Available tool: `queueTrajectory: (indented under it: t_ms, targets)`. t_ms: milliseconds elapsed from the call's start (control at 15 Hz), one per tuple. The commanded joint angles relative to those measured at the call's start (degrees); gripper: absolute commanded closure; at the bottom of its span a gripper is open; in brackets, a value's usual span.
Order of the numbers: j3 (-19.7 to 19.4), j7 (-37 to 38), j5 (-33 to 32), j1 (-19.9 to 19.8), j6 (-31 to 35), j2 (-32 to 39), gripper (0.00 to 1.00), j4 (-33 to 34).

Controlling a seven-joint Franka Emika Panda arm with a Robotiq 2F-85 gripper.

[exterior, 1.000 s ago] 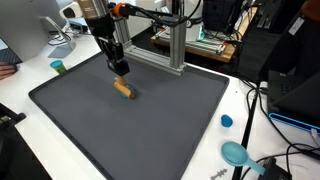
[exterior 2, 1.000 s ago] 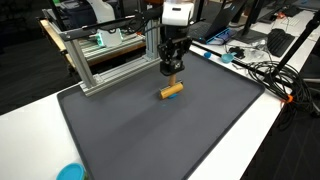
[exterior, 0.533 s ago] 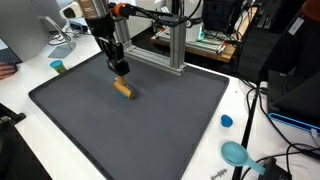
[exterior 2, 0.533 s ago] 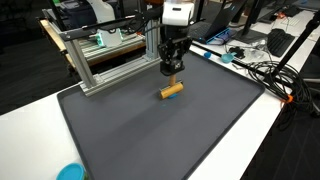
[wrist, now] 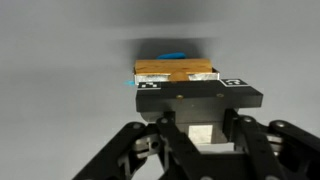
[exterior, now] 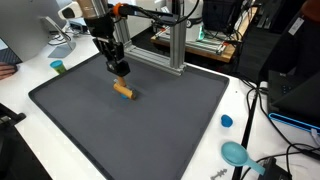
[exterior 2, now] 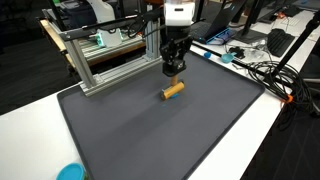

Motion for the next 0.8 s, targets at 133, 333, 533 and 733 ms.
queueTrajectory:
  t_ms: [133, 333, 533, 733]
  targets:
    - [-0.55, 4.55, -1.17, 1.15, 7.74, 1.12, 0.78, -0.07]
    - [-0.66, 5.67, -1.99, 1.58, 5.23, 1.96, 0.78, 0.50]
    - [-0.37, 4.91, -2.03, 1.40, 4.12, 0.32, 0.78, -0.56]
    - [-0.54, 4.33, -2.28, 1.15, 2.83, -2.21, 0.78, -2.36]
